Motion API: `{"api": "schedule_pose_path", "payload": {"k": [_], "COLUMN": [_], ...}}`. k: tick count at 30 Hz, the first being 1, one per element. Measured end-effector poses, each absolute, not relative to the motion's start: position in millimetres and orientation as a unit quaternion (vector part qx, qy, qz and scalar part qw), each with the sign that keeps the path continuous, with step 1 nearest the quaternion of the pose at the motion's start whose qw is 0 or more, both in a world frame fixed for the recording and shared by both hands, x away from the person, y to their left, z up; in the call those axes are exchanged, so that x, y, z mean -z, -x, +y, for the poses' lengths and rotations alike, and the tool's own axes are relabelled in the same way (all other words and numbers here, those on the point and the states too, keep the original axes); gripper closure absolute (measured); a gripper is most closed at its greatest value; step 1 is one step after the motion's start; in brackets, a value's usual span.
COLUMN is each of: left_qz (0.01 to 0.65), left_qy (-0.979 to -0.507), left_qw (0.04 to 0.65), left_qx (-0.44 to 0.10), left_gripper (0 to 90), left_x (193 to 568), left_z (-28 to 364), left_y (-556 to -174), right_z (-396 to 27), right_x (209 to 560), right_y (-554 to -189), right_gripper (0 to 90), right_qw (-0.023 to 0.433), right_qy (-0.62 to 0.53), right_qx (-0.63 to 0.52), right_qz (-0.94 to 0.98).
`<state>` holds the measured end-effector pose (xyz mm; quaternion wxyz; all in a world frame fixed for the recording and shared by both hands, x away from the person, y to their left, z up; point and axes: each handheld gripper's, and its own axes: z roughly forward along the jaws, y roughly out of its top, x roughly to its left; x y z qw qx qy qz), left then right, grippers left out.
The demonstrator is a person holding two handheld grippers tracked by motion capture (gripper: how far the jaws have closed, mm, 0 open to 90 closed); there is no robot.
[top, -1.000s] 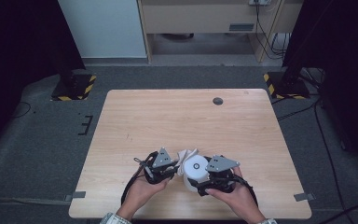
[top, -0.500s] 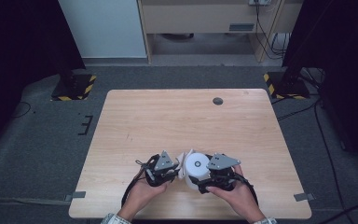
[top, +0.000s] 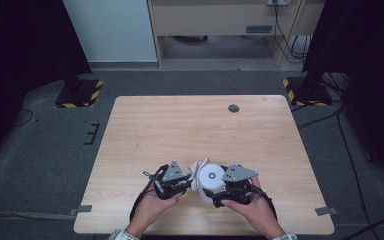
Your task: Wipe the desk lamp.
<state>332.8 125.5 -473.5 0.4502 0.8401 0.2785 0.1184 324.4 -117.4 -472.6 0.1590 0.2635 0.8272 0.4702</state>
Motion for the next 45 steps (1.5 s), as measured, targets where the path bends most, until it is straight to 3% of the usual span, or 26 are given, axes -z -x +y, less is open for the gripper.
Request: {"api": "schedule_pose_path", "payload": {"k": [4, 10, 19, 26, 34, 42, 45], "left_qz": [0.275, 0.273, 0.277, 0.266, 0.274, 0.273, 0.272], "left_qy": [-0.836, -0.864, -0.842, -0.877, -0.839, -0.873, -0.870], "left_qw": [0.457, 0.405, 0.446, 0.383, 0.453, 0.389, 0.395], "left_qx": [-0.126, -0.120, -0.125, -0.120, -0.127, -0.111, -0.115], "left_gripper": [79.1, 79.1, 79.1, 79.1, 79.1, 79.1, 79.1], "left_x": [466.7, 487.2, 470.2, 493.3, 468.9, 494.9, 491.5], "left_z": [126.2, 118.0, 123.2, 112.1, 122.8, 115.2, 115.0], "left_y": [-328.0, -329.0, -323.1, -318.6, -315.2, -316.2, -315.5], "right_z": [-116.6, -116.4, -116.5, -116.0, -117.4, -114.2, -115.2], "right_x": [472.6, 472.1, 471.6, 470.7, 470.8, 469.9, 470.0], "right_y": [-325.1, -325.0, -325.1, -324.8, -326.1, -322.3, -322.7], "right_gripper": [9.1, 9.1, 9.1, 9.1, 9.1, 9.1, 9.1], "right_qw": [0.160, 0.159, 0.159, 0.161, 0.159, 0.161, 0.159], "right_qy": [-0.264, -0.265, -0.266, -0.268, -0.268, -0.261, -0.261], "right_qx": [-0.470, -0.468, -0.466, -0.462, -0.462, -0.460, -0.460], "right_qz": [0.827, 0.828, 0.829, 0.830, 0.830, 0.833, 0.833]}}
